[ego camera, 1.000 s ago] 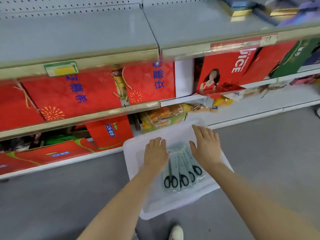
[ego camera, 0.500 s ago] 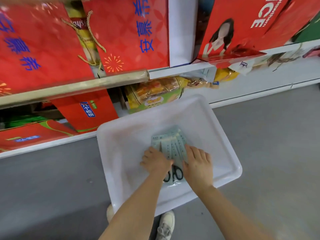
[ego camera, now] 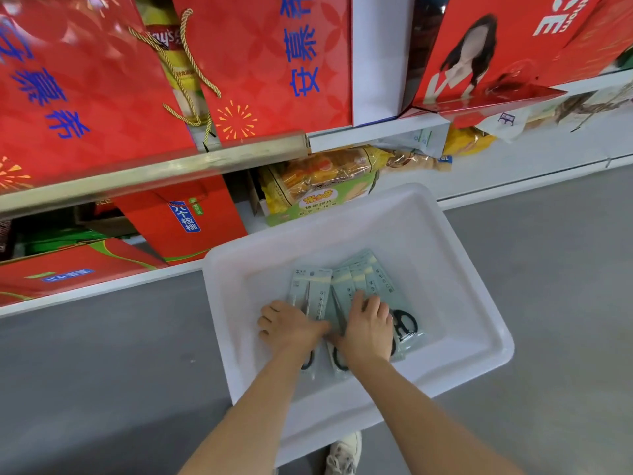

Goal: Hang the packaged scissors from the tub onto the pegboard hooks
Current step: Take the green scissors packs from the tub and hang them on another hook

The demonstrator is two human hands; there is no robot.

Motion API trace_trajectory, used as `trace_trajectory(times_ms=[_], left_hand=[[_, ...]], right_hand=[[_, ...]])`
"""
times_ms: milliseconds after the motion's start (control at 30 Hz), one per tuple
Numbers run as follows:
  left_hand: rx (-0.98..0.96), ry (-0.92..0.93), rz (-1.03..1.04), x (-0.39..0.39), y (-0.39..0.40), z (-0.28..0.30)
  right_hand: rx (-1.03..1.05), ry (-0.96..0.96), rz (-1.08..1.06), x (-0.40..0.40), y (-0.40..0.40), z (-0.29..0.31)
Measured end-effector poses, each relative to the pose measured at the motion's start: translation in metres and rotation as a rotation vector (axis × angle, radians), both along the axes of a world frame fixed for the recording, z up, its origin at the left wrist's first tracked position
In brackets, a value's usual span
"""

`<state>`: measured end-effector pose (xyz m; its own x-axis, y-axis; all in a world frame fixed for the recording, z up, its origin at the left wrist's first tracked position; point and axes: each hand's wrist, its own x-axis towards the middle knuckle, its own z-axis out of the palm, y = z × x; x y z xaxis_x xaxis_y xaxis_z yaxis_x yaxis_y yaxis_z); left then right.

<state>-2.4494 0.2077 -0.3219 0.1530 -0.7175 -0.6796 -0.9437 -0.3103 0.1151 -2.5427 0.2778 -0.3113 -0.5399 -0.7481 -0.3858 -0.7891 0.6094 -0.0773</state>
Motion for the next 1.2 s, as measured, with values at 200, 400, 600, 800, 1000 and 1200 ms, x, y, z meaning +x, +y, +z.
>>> trace_trajectory(times_ms=[200, 400, 600, 800, 1000, 1200], left_hand=[[-0.061, 0.014, -0.019, 0.006, -0.007, -0.001], [-0.068, 0.195, 0.113, 0.015, -0.008, 0.008], [-0.238, 0.605, 0.269, 0.029, 0.0, 0.066], [-0.614, 0.799, 0.29, 0.052, -0.013, 0.172], [-0.894, 0.727, 0.306, 0.08, -0.038, 0.287], [-1.089, 0.691, 0.311, 0.109, -0.063, 0.387]], right_hand=[[-0.062, 0.085, -0.136, 0.022, -0.014, -0.015], [-0.088, -0.125, -0.225, 0.005, -0.011, 0.017], [-0.313, -0.297, -0.252, 0.005, -0.012, 0.068], [-0.625, -0.46, -0.277, 0.023, -0.036, 0.164], [-0.877, -0.578, -0.184, 0.045, -0.071, 0.272], [-1.115, -0.652, -0.039, 0.074, -0.104, 0.371]])
